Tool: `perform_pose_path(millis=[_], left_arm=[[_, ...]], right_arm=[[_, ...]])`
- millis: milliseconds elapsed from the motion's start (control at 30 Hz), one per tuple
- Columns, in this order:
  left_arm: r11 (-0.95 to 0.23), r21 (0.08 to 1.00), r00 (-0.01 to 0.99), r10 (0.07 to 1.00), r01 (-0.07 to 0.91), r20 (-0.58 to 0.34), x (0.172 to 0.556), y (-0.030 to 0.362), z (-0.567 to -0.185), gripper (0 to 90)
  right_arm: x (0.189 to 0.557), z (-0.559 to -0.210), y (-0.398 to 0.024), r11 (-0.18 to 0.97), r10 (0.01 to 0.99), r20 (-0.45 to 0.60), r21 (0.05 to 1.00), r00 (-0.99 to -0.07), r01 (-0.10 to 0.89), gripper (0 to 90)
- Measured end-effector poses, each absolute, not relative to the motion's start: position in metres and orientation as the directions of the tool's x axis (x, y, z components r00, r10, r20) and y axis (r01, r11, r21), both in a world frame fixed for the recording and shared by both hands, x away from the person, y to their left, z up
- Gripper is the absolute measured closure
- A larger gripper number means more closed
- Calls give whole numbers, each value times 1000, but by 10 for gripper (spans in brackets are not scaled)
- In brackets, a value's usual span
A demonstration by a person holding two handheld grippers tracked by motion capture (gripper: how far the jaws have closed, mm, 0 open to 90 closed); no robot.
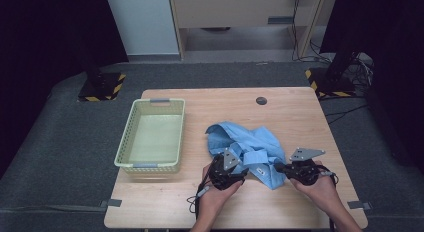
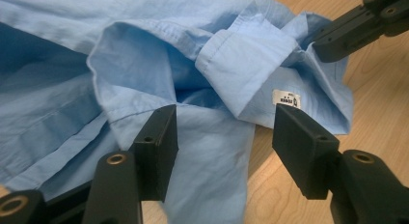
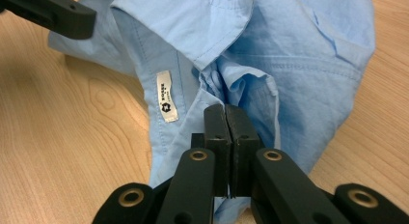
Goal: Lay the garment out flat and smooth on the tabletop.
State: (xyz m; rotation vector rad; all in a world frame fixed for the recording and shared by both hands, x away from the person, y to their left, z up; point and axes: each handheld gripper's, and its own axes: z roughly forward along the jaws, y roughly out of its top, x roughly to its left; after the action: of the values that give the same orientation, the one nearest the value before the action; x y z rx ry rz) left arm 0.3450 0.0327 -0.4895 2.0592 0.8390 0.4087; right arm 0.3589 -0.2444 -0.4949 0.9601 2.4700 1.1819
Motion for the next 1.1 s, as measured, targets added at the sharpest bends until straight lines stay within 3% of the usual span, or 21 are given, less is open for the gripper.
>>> perform_pose_path(millis=[333,633,733,1100], left_arm=[[-396,816,742,668,422,-59,357,22,-502,512],[-390,829,753,655,400,-55,358,19,-497,801],[-382,833,755,652,399,-63,358,19,-494,860],[-365,845,755,652,392,-69,357,20,-481,885]], right_arm=[[357,-495,-247,444,659,75,765,-748,467,893],[354,-494,-241,458,645,63,765,-761,452,892],[353,-494,-241,462,642,61,765,-765,449,891],[350,-489,-238,461,639,52,773,-768,436,774]])
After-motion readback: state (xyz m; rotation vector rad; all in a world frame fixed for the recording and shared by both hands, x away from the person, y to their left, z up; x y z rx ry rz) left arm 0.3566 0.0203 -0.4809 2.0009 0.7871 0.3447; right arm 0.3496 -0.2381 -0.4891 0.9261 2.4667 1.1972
